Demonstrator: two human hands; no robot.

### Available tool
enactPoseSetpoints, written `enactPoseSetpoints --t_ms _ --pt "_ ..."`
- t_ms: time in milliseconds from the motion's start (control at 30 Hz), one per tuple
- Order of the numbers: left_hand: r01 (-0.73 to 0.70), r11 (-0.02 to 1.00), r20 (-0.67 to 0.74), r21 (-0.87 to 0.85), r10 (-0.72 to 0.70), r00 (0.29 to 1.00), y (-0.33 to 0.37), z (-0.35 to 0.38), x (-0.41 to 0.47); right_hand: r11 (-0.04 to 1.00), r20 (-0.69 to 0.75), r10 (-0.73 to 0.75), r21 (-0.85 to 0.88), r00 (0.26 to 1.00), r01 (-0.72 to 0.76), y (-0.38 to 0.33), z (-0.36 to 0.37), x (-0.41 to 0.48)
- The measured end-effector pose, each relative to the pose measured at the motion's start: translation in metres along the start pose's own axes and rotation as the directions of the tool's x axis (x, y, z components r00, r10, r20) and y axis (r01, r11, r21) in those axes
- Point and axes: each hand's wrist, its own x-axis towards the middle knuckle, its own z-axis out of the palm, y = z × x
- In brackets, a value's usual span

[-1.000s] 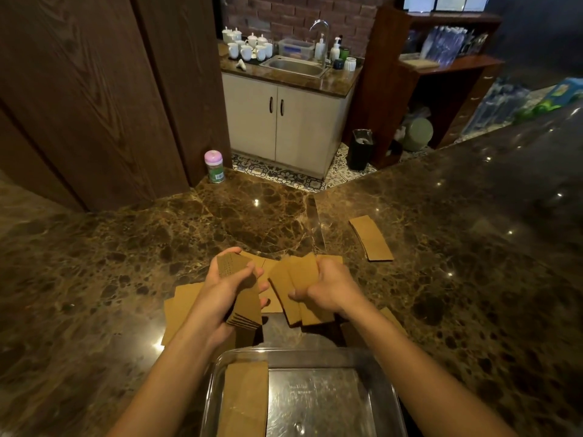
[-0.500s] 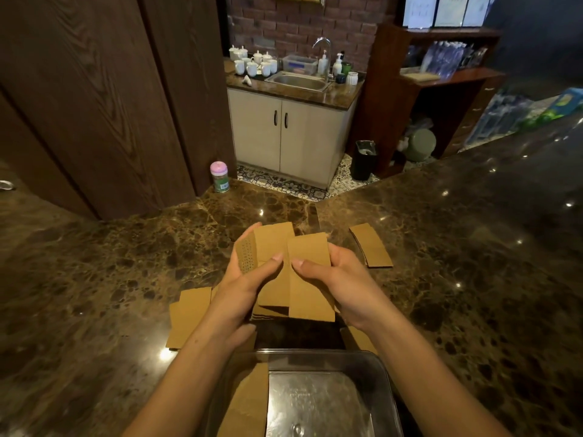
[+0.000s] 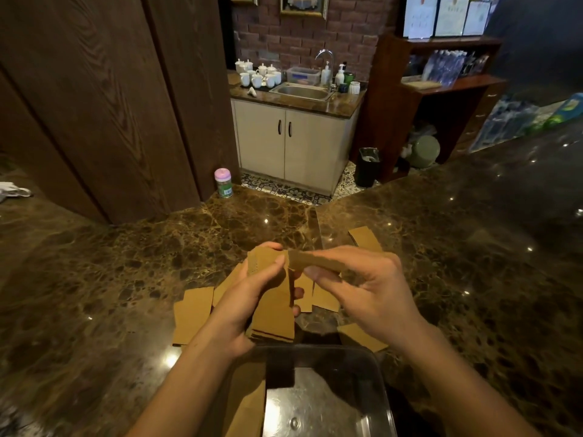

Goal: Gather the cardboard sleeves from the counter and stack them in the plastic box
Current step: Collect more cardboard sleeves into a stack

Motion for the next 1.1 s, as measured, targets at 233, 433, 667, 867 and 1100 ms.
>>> enactPoseSetpoints --t_ms 233,433,667,867,1100 --pt "-0.037 0.99 0.016 0.135 0.035 0.999 -0.005 0.009 -0.013 0.846 0.024 0.417 0.355 0.908 -0.398 -0.006 -0.012 0.003" --pt "-0.066 0.985 0.073 0.161 0.055 0.996 -0.007 0.026 -0.025 0.968 -0.013 0.248 -0.047 0.969 -0.248 -0.001 0.011 -0.01" --pt "-0.115 0.969 0.059 0.217 0.104 0.993 -0.01 0.026 -0.03 0.983 0.043 0.132 -0.131 0.99 -0.125 0.004 0.01 -0.011" --pt "-0.077 0.986 0.042 0.146 0.071 0.997 -0.008 0.035 -0.033 0.99 0.531 0.14 -0.102 0.836 -0.1 -0.004 0.002 -0.017" --pt "-0.057 0.998 0.254 0.011 0.052 0.966 -0.01 0.02 -0.042 0.96 0.484 0.149 0.137 0.862 -0.243 -0.007 -0.001 -0.021"
